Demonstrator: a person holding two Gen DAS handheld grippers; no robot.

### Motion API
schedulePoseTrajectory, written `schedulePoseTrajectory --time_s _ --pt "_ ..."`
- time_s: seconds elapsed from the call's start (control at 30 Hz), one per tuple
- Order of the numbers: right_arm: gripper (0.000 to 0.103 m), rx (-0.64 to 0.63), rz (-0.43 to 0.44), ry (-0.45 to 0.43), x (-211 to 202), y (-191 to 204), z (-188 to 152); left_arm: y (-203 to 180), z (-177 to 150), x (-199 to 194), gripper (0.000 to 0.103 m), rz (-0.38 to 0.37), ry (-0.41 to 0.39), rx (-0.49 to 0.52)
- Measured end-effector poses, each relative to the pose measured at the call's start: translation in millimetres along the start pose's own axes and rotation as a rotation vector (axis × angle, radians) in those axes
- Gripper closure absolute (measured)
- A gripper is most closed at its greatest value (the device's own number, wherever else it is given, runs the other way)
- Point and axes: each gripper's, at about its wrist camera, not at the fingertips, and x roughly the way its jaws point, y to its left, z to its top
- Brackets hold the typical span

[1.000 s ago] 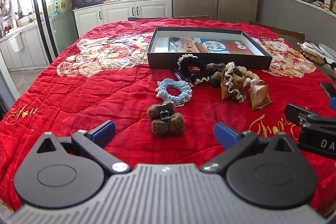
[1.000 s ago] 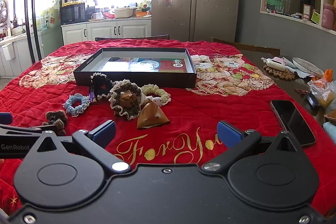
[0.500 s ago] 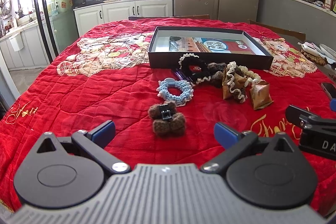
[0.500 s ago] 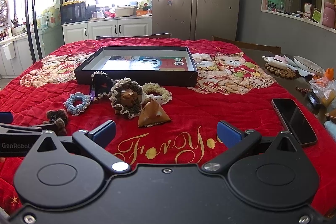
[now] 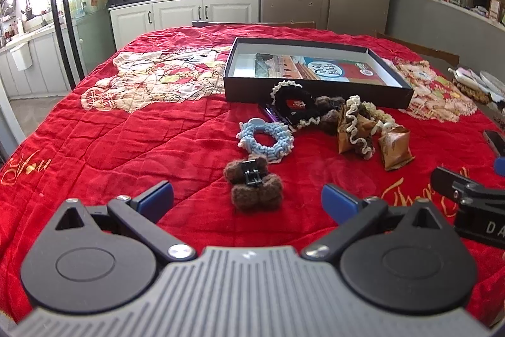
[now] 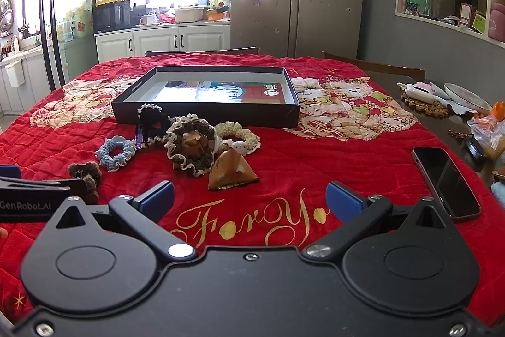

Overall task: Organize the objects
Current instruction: 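Grasp the brown fuzzy clip with the left tool while the right tool grasps the tan pouch, then carry both items into the black box and open both tools to release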

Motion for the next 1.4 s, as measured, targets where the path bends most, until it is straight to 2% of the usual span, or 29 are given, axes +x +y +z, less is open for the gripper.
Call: schedulePoseTrajectory --time_s 0.2,0.33,0.43,0.57,0.7,0.8,0.87,1.07,1.23,1.4 --pt "0.006 -0.034 0.026 0.0 21 -5 5 10 2 22 0.0 -0.011 0.02 0.017" --pt "0.012 -0.071 0.056 0.035 49 -5 11 15 3 41 0.003 -0.032 0.039 0.018" --pt "0.018 -0.091 0.085 0.069 74 -5 16 14 4 51 0.011 -0.056 0.054 0.026" --pt "0.029 -0.105 0.095 0.11 106 -4 21 15 4 65 0.03 -0.099 0.087 0.01" --pt "0.034 -0.094 0.133 0.15 127 -5 22 18 5 69 0.049 -0.116 0.073 0.004" --pt "0.041 -0.105 0.144 0.164 134 -2 19 20 7 72 0.059 -0.124 0.074 0.002" --pt "0.05 -0.105 0.153 0.159 135 -1 18 20 8 72 0.061 -0.127 0.07 0.01" --pt "0.06 -0.057 0.178 0.164 133 -9 21 20 16 70 0.062 -0.162 0.066 0.032" --pt "0.062 0.003 0.201 0.16 127 -22 31 18 42 61 0.062 -0.21 0.018 0.051" --pt "0.062 0.023 0.227 0.129 124 -33 63 12 87 72 0.062 -0.243 -0.027 0.066"
